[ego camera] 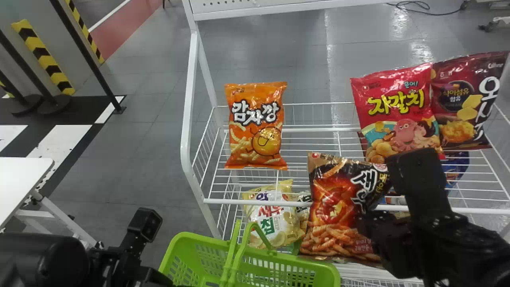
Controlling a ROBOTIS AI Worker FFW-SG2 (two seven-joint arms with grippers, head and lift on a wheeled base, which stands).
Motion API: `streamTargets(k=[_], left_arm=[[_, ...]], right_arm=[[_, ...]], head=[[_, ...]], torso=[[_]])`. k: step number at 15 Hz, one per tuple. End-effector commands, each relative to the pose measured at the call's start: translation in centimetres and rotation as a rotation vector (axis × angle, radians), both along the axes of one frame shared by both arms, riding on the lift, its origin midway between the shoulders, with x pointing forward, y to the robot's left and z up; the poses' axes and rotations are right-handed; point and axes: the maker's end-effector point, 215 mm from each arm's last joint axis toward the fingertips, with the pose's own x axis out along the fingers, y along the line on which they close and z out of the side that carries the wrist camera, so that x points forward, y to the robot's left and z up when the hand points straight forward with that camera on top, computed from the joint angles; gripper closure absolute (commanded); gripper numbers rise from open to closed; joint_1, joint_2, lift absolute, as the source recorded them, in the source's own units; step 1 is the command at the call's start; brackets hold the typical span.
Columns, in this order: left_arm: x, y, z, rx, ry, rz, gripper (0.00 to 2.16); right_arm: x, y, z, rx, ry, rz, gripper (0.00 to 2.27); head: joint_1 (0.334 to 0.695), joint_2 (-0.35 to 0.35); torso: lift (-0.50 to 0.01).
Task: Hold basket handle with left hand then pick spicy shrimp crackers with right hand and place into basket
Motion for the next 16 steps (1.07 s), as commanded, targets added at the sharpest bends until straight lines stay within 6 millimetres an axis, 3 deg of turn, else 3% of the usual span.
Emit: streamTargets(k=[1,4,6,9,16], left_arm=[[0.0,0.0,-0.1,0.0,0.004,0.003,2.14],[0.1,0.0,-0.2,0.001,0.004,0.003,2.14],[0.1,0.0,-0.4,0.0,0.011,0.008,2.14],[0.1,-0.1,-0.4,-0.003,0.013,0.012,2.14],[1.0,0.6,-0.3,-0.003,0.004,0.04,2.14]], right_arm=[[-2.2,-0.3,0.9,0.002,0.025,0.007,2.24],[-2.1,-0.4,4.4,0.023,-0.054,0.013,2.24],[-2.7,0.5,6.2,0.056,-0.086,0.042,2.24],[-3.9,2.0,7.2,0.073,-0.103,0.078,2.24],[-5.3,3.1,8.2,0.058,-0.133,0.131,2.24]], head=[[0.695,0.208],[0.695,0.21],[0.695,0.209],[0.695,0.229],[0.695,0.278]], torso=[[-0.007],[-0.007],[-0.007],[-0.007],[-0.007]])
